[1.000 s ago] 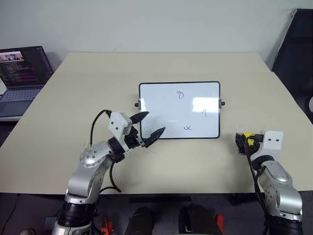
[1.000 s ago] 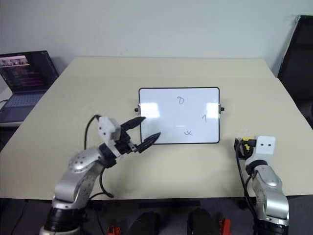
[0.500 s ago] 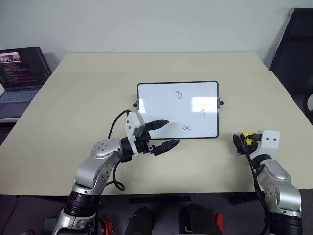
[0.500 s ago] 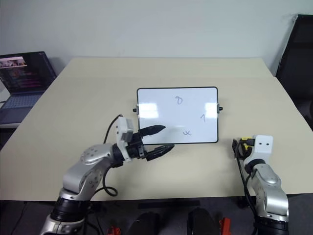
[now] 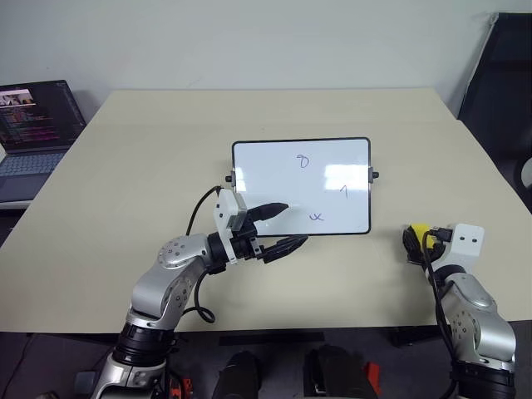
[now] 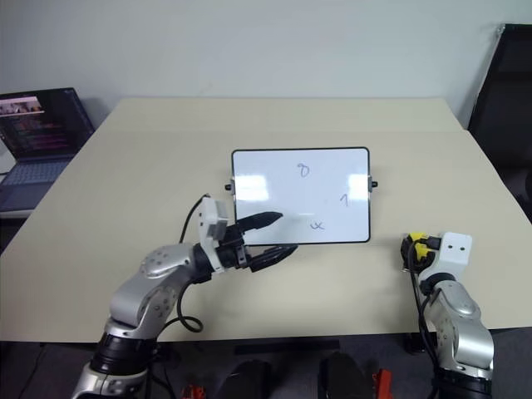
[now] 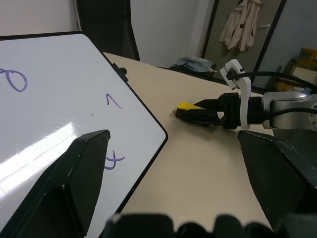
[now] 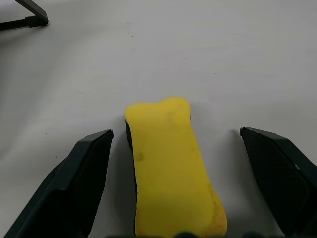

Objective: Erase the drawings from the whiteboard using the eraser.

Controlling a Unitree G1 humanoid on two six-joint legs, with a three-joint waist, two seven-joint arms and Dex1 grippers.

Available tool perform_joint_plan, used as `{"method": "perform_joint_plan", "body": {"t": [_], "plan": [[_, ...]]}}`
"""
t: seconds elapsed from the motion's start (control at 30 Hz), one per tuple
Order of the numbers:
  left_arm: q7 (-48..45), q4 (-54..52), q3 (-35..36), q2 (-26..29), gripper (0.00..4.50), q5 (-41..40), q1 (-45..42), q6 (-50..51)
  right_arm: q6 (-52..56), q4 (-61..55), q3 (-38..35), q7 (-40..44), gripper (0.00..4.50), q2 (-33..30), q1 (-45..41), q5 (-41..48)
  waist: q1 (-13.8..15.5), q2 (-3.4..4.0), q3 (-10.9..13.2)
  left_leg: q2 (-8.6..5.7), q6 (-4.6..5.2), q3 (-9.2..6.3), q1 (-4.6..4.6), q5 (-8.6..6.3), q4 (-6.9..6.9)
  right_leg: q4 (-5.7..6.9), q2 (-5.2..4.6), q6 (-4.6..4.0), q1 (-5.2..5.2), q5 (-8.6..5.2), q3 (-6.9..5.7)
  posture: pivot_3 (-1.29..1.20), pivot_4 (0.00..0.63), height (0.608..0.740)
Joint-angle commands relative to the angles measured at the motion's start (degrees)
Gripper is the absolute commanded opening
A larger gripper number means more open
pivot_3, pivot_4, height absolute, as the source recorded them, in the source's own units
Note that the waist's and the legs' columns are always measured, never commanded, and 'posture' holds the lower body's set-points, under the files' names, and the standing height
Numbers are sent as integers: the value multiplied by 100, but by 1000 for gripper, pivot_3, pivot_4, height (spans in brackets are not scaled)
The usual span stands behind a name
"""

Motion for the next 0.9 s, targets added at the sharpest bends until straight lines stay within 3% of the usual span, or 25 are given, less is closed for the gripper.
{"method": "perform_joint_plan", "body": {"t": [0.03, 0.3, 0.43, 0.63, 0.9], "plan": [[-20, -56, 80, -12, 4500, -84, -97, -76, -40, -195, -111, -13, 4482, -32, 21, 84, 0, 0, 0, 0, 0, 0, 0, 0, 0, 0, 0, 0, 0, 0, 0, 0, 150, 740], [5, -111, 77, 13, 4500, -60, -55, -72, -69, -142, -69, 64, 4482, -88, 2, 69, 0, 0, 0, 0, 0, 0, 0, 0, 0, 0, 0, 0, 0, 0, 0, 0, 150, 740], [27, -118, 85, 9, 4500, -60, -58, -67, -100, -142, -64, 104, 3594, -110, 23, 51, 0, 0, 0, 0, 0, 0, 0, 0, 0, 0, 0, 0, 0, 0, 0, 0, 150, 740], [49, -109, 95, 5, 4500, -51, -84, -74, -123, -116, -65, 116, 1372, -105, 0, 38, 0, 0, 0, 0, 0, 0, 0, 0, 0, 0, 0, 0, 0, 0, 0, 0, 150, 740], [58, -112, 92, 5, 4500, -56, -93, -62, -83, -184, -66, 85, 1244, -107, 39, 21, 0, 0, 0, 0, 0, 0, 0, 0, 0, 0, 0, 0, 0, 0, 0, 0, 150, 740]]}}
